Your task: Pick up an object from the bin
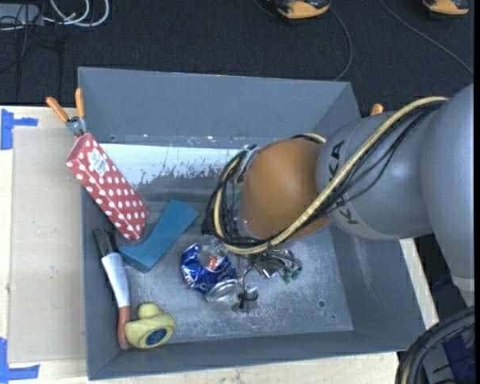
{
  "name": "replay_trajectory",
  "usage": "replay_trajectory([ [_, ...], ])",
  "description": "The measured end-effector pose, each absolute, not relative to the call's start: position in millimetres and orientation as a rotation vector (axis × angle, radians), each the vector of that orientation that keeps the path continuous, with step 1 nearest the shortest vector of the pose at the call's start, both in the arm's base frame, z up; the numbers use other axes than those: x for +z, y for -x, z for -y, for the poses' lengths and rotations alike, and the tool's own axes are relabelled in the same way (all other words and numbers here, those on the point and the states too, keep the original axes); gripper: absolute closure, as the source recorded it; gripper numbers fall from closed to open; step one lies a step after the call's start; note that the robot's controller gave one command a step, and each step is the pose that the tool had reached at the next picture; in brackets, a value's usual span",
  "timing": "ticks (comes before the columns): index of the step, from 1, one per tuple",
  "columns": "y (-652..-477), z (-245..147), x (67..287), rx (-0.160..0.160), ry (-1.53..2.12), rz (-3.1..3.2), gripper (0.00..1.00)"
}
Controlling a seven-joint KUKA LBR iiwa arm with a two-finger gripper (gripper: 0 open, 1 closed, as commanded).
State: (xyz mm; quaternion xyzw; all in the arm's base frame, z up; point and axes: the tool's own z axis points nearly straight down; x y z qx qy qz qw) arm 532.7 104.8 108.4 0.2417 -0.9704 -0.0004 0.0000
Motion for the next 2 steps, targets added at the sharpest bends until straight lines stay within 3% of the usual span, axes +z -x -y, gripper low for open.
replay_trajectory([
  [1,-564.0,-134.8,78.4,0.001,-0.851,3.017,1.00],
  [2,-564.1,-134.8,78.4,0.001,-0.851,3.017,1.00],
])
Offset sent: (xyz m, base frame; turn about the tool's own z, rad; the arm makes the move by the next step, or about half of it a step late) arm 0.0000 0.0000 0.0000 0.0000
